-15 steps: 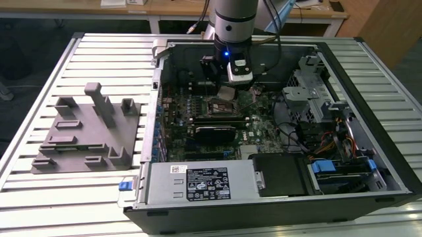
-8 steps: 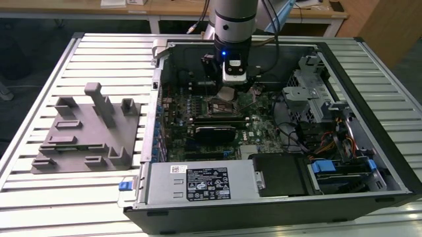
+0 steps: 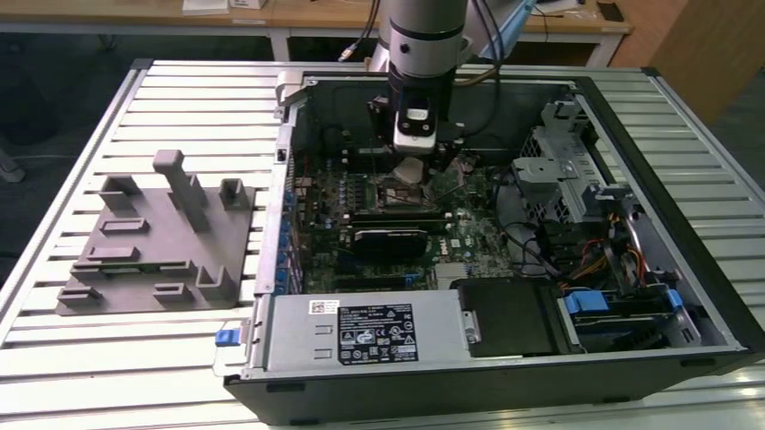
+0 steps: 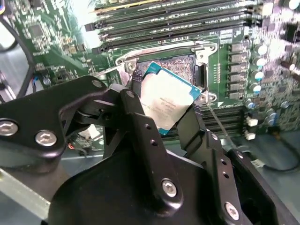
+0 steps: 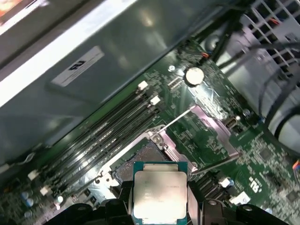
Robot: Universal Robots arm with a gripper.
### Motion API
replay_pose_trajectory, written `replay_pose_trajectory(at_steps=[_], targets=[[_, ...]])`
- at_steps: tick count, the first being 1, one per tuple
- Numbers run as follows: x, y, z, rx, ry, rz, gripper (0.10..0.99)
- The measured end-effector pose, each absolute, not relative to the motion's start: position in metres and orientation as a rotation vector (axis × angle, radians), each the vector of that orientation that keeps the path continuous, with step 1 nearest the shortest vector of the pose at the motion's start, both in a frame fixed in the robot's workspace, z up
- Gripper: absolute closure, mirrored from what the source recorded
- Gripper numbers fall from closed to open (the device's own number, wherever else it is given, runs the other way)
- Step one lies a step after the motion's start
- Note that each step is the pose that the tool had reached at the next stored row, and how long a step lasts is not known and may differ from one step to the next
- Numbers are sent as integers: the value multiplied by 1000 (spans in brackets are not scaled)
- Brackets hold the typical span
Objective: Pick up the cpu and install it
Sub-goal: 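Place the cpu into insertion slot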
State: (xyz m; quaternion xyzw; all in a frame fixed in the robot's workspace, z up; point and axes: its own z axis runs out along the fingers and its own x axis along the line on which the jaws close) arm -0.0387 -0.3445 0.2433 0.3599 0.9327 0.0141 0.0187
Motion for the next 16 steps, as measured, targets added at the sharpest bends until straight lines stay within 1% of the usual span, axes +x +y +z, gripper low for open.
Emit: replay_pose_trajectory(at_steps=[16], targets=[[-39,-345,241,1524,2700,35,545]])
